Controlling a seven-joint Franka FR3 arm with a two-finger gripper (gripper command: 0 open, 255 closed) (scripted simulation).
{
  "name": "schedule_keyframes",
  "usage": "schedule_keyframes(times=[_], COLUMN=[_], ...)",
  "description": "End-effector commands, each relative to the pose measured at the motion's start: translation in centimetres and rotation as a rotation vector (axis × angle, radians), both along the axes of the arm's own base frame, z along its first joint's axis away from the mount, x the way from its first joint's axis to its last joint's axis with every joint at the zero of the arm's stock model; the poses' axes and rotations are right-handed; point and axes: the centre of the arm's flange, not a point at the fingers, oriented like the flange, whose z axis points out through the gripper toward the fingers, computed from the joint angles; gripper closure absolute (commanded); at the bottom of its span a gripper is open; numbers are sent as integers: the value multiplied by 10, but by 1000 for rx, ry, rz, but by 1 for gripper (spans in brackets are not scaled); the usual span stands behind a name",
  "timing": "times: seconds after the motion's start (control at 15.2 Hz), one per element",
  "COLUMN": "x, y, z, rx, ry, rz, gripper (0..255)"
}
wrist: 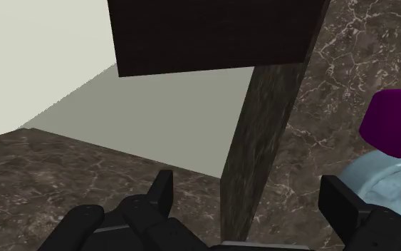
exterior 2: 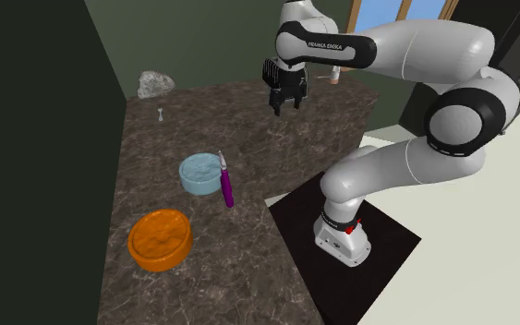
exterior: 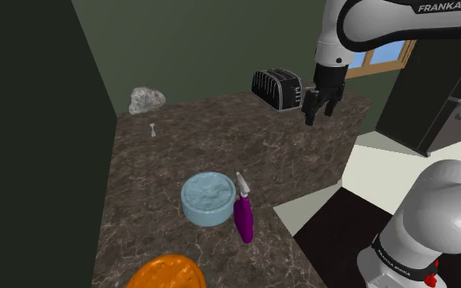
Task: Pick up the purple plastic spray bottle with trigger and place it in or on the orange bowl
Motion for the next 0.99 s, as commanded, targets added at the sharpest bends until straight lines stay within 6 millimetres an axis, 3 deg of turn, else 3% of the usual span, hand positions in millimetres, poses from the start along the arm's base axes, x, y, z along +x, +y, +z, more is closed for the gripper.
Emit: schedule_keyframes(times=[0.0, 0.92], x=[0, 83], y=[0, 133], z=[0, -112], rx=[0, 35], ry=[0, 203], rz=[0, -105], gripper=[0, 0])
